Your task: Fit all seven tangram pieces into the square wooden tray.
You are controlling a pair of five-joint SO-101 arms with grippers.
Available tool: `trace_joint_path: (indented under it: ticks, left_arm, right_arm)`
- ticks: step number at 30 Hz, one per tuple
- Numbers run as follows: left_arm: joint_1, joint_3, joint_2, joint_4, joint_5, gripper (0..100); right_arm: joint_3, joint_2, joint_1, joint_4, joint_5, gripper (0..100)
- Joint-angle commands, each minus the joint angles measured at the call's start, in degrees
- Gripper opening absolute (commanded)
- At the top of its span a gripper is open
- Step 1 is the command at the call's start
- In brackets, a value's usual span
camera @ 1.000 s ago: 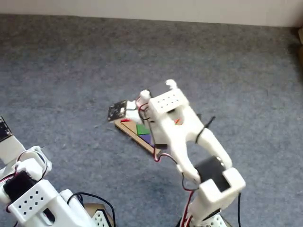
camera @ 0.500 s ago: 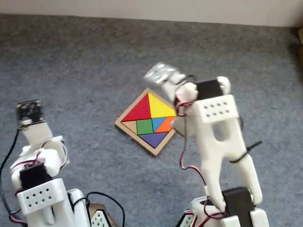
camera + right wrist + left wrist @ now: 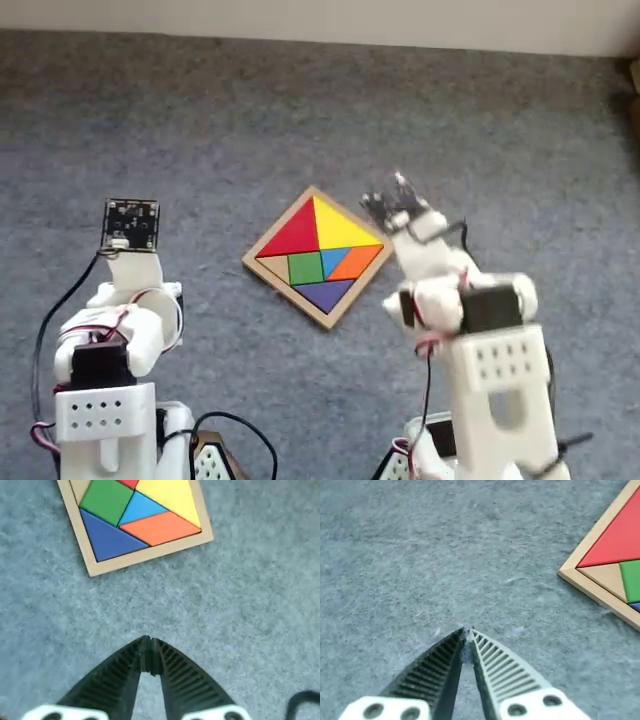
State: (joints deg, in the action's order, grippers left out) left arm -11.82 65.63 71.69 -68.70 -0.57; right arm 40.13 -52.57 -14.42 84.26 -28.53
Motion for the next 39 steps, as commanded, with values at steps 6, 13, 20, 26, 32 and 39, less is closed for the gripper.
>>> trace_joint_path:
  ticks: [6, 13, 20, 26, 32, 39]
  left_arm:
    - [3.47, 5.76, 0.22, 9.58, 0.18, 1]
    - [3.38, 10.77, 0.22, 16.35, 0.18, 1]
    - [3.03, 12.88, 2.15, 17.41, 0.18, 1]
    - [3.38, 18.15, 16.84, 17.05, 0.44, 1]
    - [5.41, 21.41, 33.36, 7.21, 0.26, 1]
    - [7.25, 22.20, 31.96, 5.36, 0.09, 1]
  right_arm:
    - [19.21, -15.87, 7.96, -14.90, 0.70, 0.5]
    - [28.97, -24.75, 10.07, -21.41, 7.30, 0.5]
    - [38.11, -33.36, 9.98, -24.92, 10.46, 0.9]
    - [43.65, -41.71, 9.89, -24.84, 10.73, 0.9]
    - [48.84, -48.57, 9.89, -24.40, 10.73, 0.9]
    - [53.49, -52.70, 9.89, -20.62, 19.16, 1.0]
